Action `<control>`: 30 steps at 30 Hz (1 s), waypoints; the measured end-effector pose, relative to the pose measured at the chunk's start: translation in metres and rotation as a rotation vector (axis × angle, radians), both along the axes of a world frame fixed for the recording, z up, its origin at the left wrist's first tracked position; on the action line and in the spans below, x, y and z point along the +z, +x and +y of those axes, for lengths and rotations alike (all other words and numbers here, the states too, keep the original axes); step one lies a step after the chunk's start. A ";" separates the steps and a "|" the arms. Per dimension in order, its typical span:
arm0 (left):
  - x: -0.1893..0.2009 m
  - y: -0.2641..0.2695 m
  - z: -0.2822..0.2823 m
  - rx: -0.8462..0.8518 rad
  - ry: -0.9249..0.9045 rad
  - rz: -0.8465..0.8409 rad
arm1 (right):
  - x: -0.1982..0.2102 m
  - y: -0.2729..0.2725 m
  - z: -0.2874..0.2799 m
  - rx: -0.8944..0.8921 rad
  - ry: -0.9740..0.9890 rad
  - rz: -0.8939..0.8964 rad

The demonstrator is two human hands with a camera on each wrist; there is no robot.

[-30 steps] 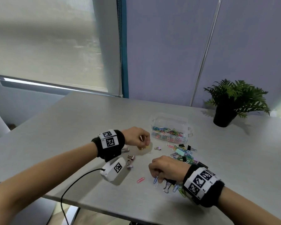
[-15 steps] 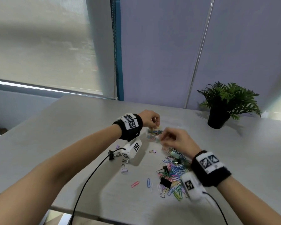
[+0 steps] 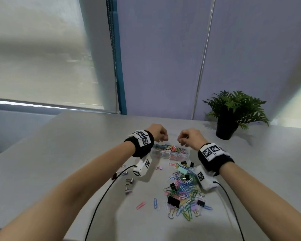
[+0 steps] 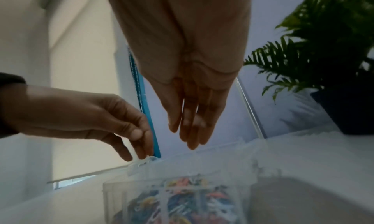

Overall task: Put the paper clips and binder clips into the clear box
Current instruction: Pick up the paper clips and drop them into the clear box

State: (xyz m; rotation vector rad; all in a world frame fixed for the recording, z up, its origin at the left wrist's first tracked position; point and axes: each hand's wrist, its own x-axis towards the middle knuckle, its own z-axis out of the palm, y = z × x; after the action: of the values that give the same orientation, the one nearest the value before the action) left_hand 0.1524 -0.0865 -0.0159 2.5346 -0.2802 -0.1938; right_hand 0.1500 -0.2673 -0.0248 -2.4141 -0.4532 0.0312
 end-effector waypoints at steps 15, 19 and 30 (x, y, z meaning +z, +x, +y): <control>-0.041 -0.076 -0.039 -0.527 0.502 0.077 | -0.035 -0.084 -0.027 0.352 -0.736 0.190; -0.043 -0.089 -0.007 -0.512 0.530 0.036 | -0.040 -0.090 -0.011 0.409 -0.632 0.064; -0.034 -0.107 0.047 -0.407 0.478 0.141 | -0.040 -0.077 -0.035 0.393 -0.444 0.057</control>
State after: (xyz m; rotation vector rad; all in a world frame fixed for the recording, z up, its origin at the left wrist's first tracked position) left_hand 0.0453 -0.0399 -0.0500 2.8812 -0.7722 -0.6634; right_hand 0.0727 -0.3020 -0.0651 -2.6991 -0.9731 0.4094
